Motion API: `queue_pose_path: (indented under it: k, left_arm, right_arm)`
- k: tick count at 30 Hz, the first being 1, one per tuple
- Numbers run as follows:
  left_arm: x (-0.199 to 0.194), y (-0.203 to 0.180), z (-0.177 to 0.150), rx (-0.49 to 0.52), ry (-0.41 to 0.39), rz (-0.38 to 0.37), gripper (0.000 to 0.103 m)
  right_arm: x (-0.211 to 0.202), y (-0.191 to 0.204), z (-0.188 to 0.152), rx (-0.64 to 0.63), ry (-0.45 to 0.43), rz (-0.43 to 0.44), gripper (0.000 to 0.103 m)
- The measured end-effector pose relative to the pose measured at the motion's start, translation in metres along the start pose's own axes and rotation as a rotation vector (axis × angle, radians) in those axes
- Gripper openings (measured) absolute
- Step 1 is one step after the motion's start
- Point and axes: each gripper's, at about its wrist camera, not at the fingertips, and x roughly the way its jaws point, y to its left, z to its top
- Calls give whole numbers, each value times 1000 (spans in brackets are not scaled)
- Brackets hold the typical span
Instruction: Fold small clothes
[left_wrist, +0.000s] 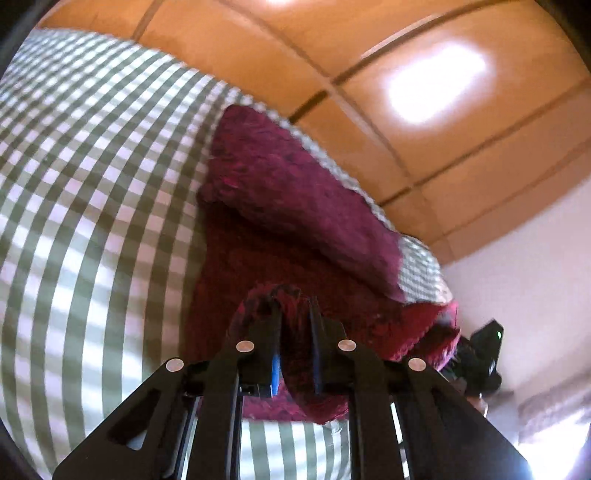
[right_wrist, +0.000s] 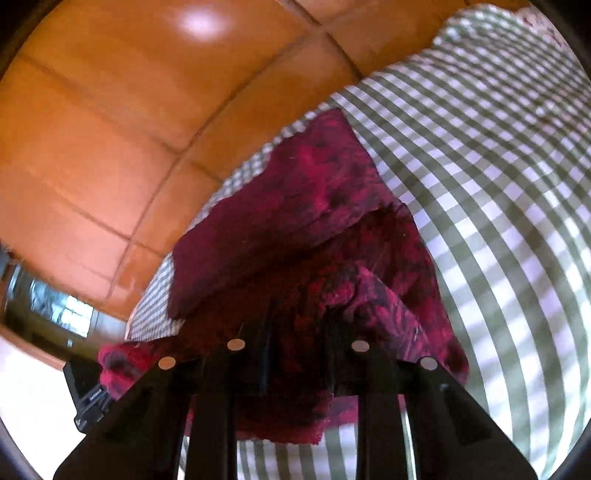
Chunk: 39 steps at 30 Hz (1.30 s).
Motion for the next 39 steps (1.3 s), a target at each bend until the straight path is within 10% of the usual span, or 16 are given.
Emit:
queue_pose_path:
  k: [5, 7, 14, 20, 22, 26, 39]
  left_arm:
    - [6, 21, 16, -138, -9, -20, 37]
    - [-6, 29, 16, -164, -74, 16, 75]
    - [-34, 51, -11, -76, -77, 43, 79]
    - [-4, 24, -54, 122, 30, 72, 79]
    - [7, 14, -60, 180, 62, 123, 48]
    - [1, 19, -64, 181, 63, 126, 22]
    - [-78, 32, -142, 185, 113, 65, 15]
  right_arm:
    - [2, -11, 10, 92, -35, 109, 81]
    - [-13, -12, 13, 85, -91, 123, 96]
    - [-40, -27, -9, -71, -92, -30, 96]
    - [-6, -37, -42, -176, -5, -230, 54]
    - [-4, -33, -45, -198, -19, -253, 41]
    - [-20, -30, -49, -194, -32, -224, 19]
    - [-94, -36, -130, -168, 51, -132, 16]
